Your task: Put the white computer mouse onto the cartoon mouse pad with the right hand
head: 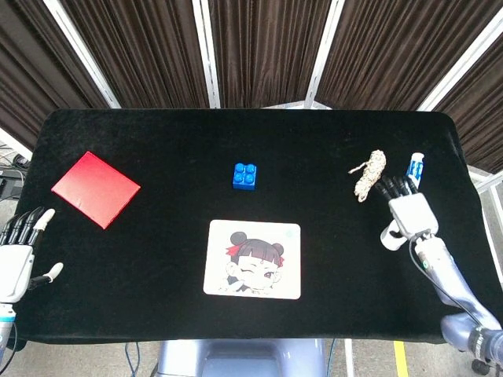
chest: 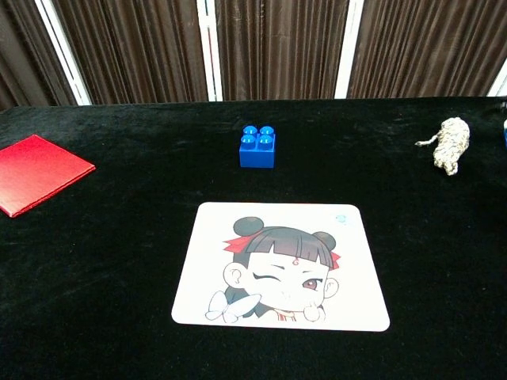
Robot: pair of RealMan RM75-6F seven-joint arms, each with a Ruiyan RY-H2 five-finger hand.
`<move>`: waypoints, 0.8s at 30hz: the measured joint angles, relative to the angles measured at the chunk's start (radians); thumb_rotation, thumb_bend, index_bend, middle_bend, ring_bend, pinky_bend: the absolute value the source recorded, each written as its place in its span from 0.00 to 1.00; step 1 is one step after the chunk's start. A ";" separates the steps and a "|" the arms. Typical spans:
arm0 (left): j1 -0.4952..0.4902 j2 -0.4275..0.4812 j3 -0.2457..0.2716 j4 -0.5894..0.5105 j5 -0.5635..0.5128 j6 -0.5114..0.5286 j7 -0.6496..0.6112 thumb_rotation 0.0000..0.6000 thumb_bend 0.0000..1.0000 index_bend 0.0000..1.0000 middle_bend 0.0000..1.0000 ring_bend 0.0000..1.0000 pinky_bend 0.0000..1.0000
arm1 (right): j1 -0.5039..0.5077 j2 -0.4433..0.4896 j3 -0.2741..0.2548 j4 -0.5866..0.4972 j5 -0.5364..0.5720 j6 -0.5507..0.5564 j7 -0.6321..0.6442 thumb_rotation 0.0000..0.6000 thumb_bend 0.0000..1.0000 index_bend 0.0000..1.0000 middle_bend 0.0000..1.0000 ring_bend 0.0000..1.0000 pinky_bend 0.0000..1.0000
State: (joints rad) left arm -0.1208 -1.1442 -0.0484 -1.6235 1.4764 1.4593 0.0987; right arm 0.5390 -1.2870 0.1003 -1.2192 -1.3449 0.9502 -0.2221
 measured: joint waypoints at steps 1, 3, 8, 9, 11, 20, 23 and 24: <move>0.000 0.000 0.000 0.000 0.000 -0.001 0.001 1.00 0.23 0.00 0.00 0.00 0.00 | -0.002 0.005 -0.013 -0.003 -0.025 0.004 0.013 1.00 0.03 0.12 0.05 0.00 0.00; 0.000 0.000 0.000 0.000 -0.001 -0.001 0.002 1.00 0.24 0.00 0.00 0.00 0.00 | -0.004 0.010 -0.033 -0.002 -0.061 0.008 0.040 1.00 0.03 0.14 0.06 0.00 0.00; 0.000 -0.002 -0.002 -0.002 -0.004 0.000 0.003 1.00 0.23 0.00 0.00 0.00 0.00 | -0.005 0.005 -0.074 0.040 -0.131 0.020 0.109 1.00 0.03 0.16 0.06 0.00 0.00; 0.000 -0.002 -0.002 -0.002 -0.004 0.000 0.004 1.00 0.23 0.00 0.00 0.00 0.00 | -0.005 0.001 -0.078 0.051 -0.136 0.020 0.116 1.00 0.03 0.17 0.06 0.00 0.00; 0.000 -0.002 -0.002 -0.002 -0.006 -0.001 0.005 1.00 0.23 0.00 0.00 0.00 0.00 | -0.004 -0.009 -0.084 0.077 -0.142 0.018 0.133 1.00 0.03 0.17 0.06 0.00 0.00; 0.000 -0.005 -0.006 -0.005 -0.012 0.000 0.007 1.00 0.23 0.00 0.00 0.00 0.00 | 0.015 -0.034 -0.119 0.183 -0.184 -0.018 0.177 1.00 0.03 0.17 0.06 0.00 0.00; 0.000 -0.005 -0.006 -0.006 -0.015 0.000 0.007 1.00 0.23 0.00 0.00 0.00 0.00 | 0.019 -0.035 -0.130 0.207 -0.196 -0.026 0.200 1.00 0.03 0.17 0.06 0.00 0.00; 0.000 -0.005 -0.007 -0.007 -0.015 0.000 0.009 1.00 0.23 0.00 0.00 0.00 0.00 | 0.019 -0.035 -0.133 0.213 -0.199 -0.027 0.208 1.00 0.03 0.17 0.06 0.00 0.00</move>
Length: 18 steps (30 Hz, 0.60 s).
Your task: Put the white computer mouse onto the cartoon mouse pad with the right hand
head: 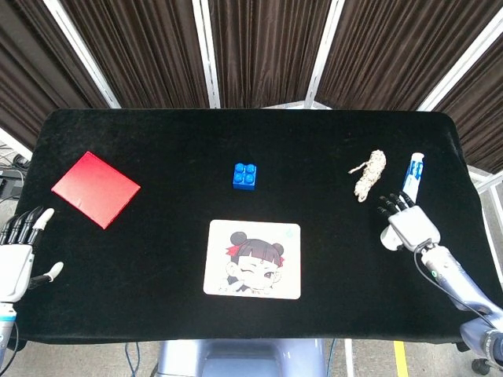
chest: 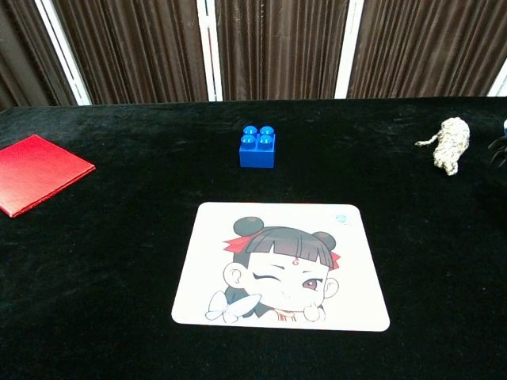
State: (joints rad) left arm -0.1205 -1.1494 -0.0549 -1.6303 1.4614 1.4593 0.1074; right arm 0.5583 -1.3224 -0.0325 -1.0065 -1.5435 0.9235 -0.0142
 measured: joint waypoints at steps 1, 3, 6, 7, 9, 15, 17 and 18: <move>0.000 0.000 0.000 -0.001 -0.001 0.000 0.003 1.00 0.23 0.00 0.00 0.00 0.00 | 0.000 -0.001 -0.004 0.008 -0.004 0.000 0.009 1.00 0.03 0.17 0.06 0.00 0.00; 0.000 0.000 -0.001 -0.002 -0.002 0.000 0.006 1.00 0.23 0.00 0.00 0.00 0.00 | 0.000 -0.001 -0.011 0.021 -0.013 0.000 0.015 1.00 0.03 0.17 0.06 0.00 0.00; 0.001 -0.001 -0.001 -0.003 -0.003 0.002 0.007 1.00 0.23 0.00 0.00 0.00 0.00 | 0.002 -0.002 -0.025 0.049 -0.035 0.004 0.026 1.00 0.03 0.17 0.06 0.00 0.00; 0.001 -0.001 -0.002 -0.003 -0.004 0.002 0.006 1.00 0.23 0.00 0.00 0.00 0.00 | 0.002 -0.003 -0.030 0.063 -0.044 0.008 0.033 1.00 0.03 0.17 0.06 0.00 0.00; 0.001 -0.002 -0.002 -0.003 -0.005 0.002 0.006 1.00 0.23 0.00 0.00 0.00 0.00 | 0.003 -0.004 -0.038 0.087 -0.055 0.012 0.049 1.00 0.03 0.17 0.06 0.00 0.00; 0.001 -0.003 -0.003 -0.008 -0.009 0.002 0.014 1.00 0.23 0.00 0.00 0.00 0.00 | 0.002 -0.021 -0.060 0.171 -0.094 0.048 0.129 1.00 0.03 0.17 0.06 0.00 0.00; 0.001 -0.004 -0.004 -0.011 -0.009 0.002 0.019 1.00 0.23 0.00 0.00 0.00 0.00 | 0.002 -0.032 -0.066 0.201 -0.110 0.068 0.161 1.00 0.03 0.17 0.06 0.00 0.00; 0.001 -0.005 -0.004 -0.012 -0.009 0.002 0.022 1.00 0.23 0.00 0.00 0.00 0.00 | 0.003 -0.037 -0.070 0.215 -0.118 0.075 0.174 1.00 0.03 0.17 0.06 0.00 0.00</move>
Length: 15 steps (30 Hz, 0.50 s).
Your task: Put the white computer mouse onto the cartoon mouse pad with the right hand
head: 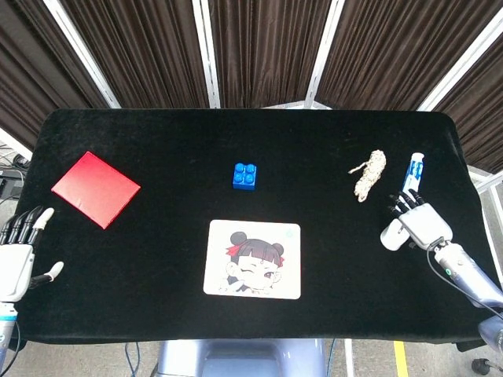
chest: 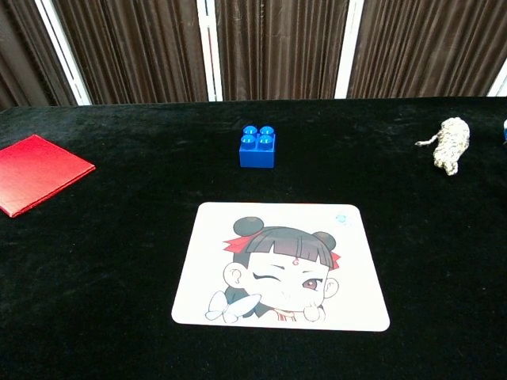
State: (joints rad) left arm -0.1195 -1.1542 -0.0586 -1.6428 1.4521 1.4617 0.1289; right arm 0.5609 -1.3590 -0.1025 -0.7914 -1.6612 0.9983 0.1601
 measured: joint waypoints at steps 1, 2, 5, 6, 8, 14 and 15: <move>0.000 -0.001 0.000 -0.002 0.000 0.001 0.004 1.00 0.23 0.00 0.00 0.00 0.00 | 0.001 -0.007 -0.006 0.020 -0.011 0.007 0.014 1.00 0.03 0.17 0.06 0.00 0.00; 0.001 -0.001 0.000 -0.003 0.000 0.003 0.006 1.00 0.23 0.00 0.00 0.00 0.00 | 0.002 -0.011 -0.011 0.035 -0.019 0.011 0.022 1.00 0.03 0.17 0.06 0.00 0.00; 0.002 -0.003 -0.002 -0.005 -0.004 0.005 0.008 1.00 0.24 0.00 0.00 0.00 0.00 | 0.005 -0.028 -0.025 0.074 -0.040 0.025 0.059 1.00 0.03 0.17 0.06 0.00 0.00; 0.002 -0.004 -0.003 -0.005 -0.006 0.005 0.008 1.00 0.23 0.00 0.00 0.00 0.00 | 0.005 -0.034 -0.029 0.084 -0.044 0.029 0.072 1.00 0.03 0.17 0.06 0.00 0.00; 0.002 -0.004 -0.004 -0.006 -0.009 0.004 0.012 1.00 0.23 0.00 0.00 0.00 0.00 | 0.004 -0.049 -0.037 0.114 -0.054 0.039 0.104 1.00 0.03 0.17 0.06 0.00 0.00; 0.002 -0.006 -0.004 -0.013 -0.013 0.004 0.028 1.00 0.23 0.00 0.00 0.00 0.00 | -0.002 -0.090 -0.054 0.188 -0.072 0.063 0.161 1.00 0.03 0.17 0.06 0.00 0.00; 0.002 -0.007 -0.005 -0.014 -0.014 0.004 0.030 1.00 0.23 0.00 0.00 0.00 0.00 | -0.003 -0.093 -0.056 0.196 -0.073 0.064 0.164 1.00 0.03 0.17 0.06 0.00 0.00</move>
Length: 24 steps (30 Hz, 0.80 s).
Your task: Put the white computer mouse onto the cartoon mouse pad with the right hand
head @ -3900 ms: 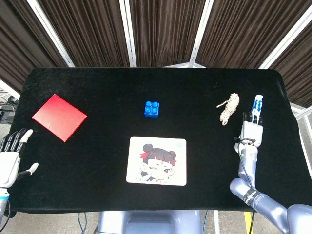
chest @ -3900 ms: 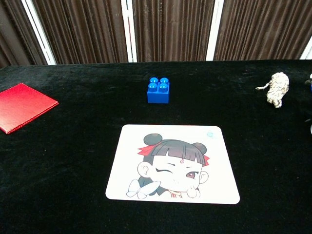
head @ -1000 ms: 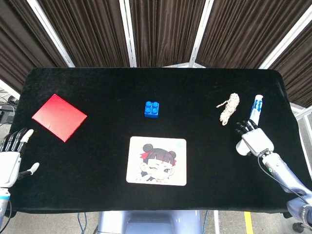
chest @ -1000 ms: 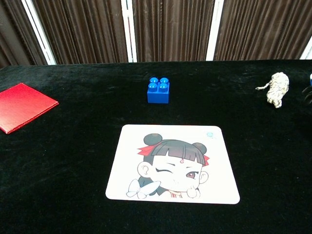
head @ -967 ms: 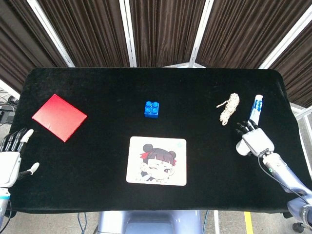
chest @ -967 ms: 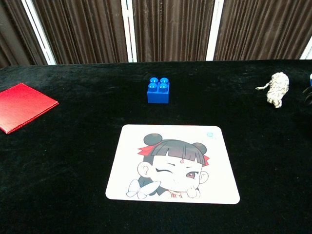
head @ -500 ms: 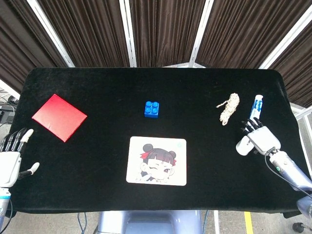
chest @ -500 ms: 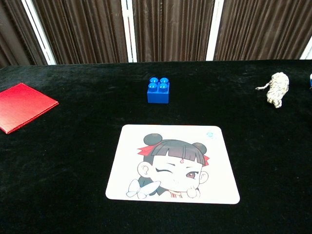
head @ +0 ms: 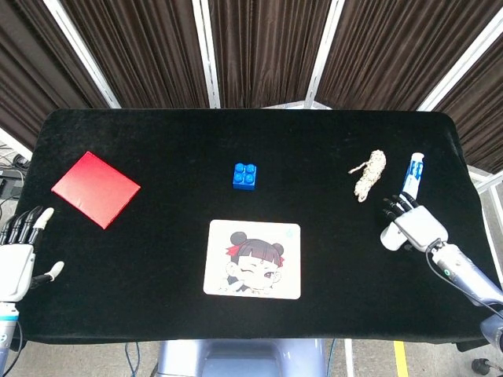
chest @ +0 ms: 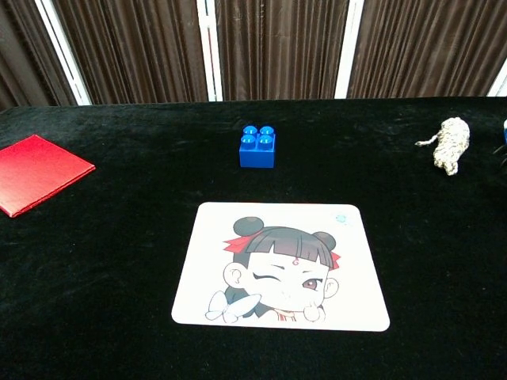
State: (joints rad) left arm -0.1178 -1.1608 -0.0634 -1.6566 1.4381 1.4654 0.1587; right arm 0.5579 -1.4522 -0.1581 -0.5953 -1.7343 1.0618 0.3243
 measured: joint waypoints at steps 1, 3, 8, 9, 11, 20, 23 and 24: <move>0.000 0.000 -0.001 -0.002 -0.002 0.000 0.001 1.00 0.23 0.00 0.00 0.00 0.00 | -0.001 -0.004 -0.002 0.008 -0.001 0.000 0.006 1.00 0.03 0.18 0.06 0.00 0.00; 0.000 0.000 -0.001 -0.003 -0.005 -0.001 0.001 1.00 0.23 0.00 0.00 0.00 0.00 | -0.003 -0.012 -0.005 0.025 -0.002 0.001 0.023 1.00 0.03 0.18 0.06 0.00 0.00; 0.000 0.000 -0.003 -0.007 -0.010 -0.003 0.006 1.00 0.23 0.00 0.00 0.00 0.00 | -0.010 -0.032 -0.017 0.071 -0.007 -0.003 0.056 1.00 0.03 0.20 0.06 0.00 0.00; 0.000 0.000 -0.003 -0.007 -0.011 -0.003 0.006 1.00 0.23 0.00 0.00 0.00 0.00 | -0.011 -0.037 -0.019 0.078 -0.008 -0.003 0.063 1.00 0.03 0.21 0.07 0.00 0.00; 0.000 0.000 -0.004 -0.009 -0.013 -0.004 0.008 1.00 0.23 0.00 0.00 0.00 0.00 | -0.014 -0.047 -0.024 0.092 -0.011 0.000 0.078 1.00 0.03 0.23 0.07 0.00 0.00; -0.001 -0.003 -0.009 -0.015 -0.026 -0.005 0.024 1.00 0.22 0.00 0.00 0.00 0.00 | -0.024 -0.092 -0.043 0.175 -0.025 0.015 0.137 1.00 0.03 0.23 0.08 0.00 0.00; -0.001 -0.004 -0.010 -0.017 -0.029 -0.005 0.031 1.00 0.22 0.00 0.00 0.00 0.00 | -0.027 -0.105 -0.044 0.194 -0.026 0.023 0.147 1.00 0.03 0.24 0.09 0.00 0.00; -0.001 -0.004 -0.010 -0.018 -0.030 -0.004 0.033 1.00 0.22 0.00 0.00 0.00 0.00 | -0.028 -0.109 -0.044 0.200 -0.026 0.024 0.149 1.00 0.03 0.24 0.09 0.00 0.00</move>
State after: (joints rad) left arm -0.1188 -1.1653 -0.0734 -1.6744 1.4079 1.4610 0.1918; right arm 0.5304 -1.5610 -0.2022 -0.3955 -1.7600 1.0857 0.4728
